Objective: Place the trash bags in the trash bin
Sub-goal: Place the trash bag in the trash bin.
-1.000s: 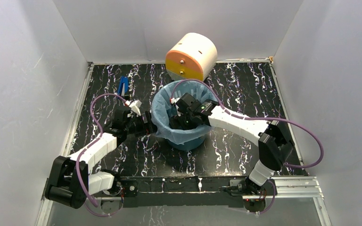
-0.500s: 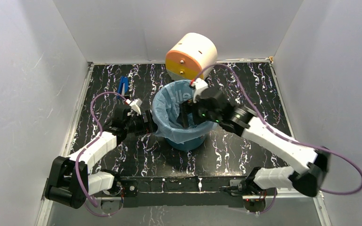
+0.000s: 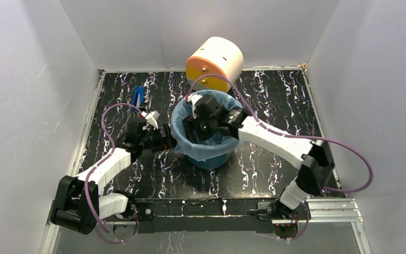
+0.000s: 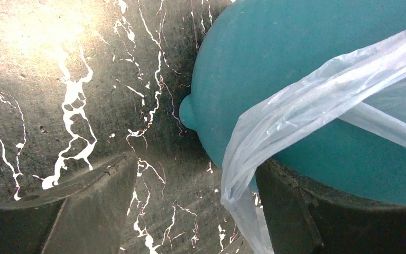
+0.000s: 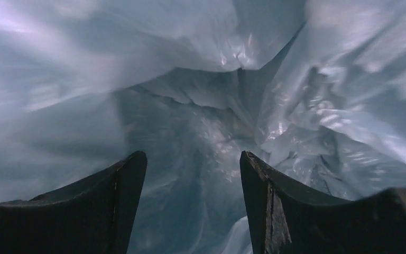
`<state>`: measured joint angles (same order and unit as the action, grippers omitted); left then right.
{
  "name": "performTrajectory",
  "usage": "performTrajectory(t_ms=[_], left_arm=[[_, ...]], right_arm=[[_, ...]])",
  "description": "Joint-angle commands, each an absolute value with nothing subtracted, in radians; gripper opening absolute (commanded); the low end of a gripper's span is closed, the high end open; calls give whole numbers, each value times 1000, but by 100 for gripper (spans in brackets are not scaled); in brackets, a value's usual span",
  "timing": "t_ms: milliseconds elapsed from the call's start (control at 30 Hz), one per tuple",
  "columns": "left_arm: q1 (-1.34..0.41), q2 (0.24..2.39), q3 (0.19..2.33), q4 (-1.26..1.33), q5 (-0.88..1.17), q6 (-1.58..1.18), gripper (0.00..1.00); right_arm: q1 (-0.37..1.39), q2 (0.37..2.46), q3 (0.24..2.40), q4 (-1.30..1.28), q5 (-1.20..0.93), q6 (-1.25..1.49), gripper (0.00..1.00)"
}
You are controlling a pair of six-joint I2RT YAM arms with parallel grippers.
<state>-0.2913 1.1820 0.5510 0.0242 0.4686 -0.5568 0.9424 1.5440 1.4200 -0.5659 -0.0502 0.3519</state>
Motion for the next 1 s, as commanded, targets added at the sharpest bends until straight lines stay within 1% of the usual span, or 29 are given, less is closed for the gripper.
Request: performTrajectory(t_ms=[0,100,200,300,533,633,800,967], left_arm=[[-294,1175,562,47,497,-558,79],[-294,1174,556,53,495,-566,79],[-295,1175,549,63,500,-573,79],[-295,1180,544,67,502,-571,79],[-294,1173,536,68,519,-571,79],[-294,1169,524,67,527,-569,79],[-294,1161,529,42,516,-560,79],[-295,1157,551,14,504,-541,79]], right_arm=[[1013,1625,1455,-673,93,315,73],[1029,1648,1365,-642,186,314,69],[1028,1640,1288,-591,237,322,69],[1028,1620,1230,-520,221,319,69],[1029,1638,1173,-500,203,340,73],[1027,1693,1166,-527,194,349,74],[1028,1809,1222,-630,156,381,73],[1026,1805,1268,-699,139,377,74]])
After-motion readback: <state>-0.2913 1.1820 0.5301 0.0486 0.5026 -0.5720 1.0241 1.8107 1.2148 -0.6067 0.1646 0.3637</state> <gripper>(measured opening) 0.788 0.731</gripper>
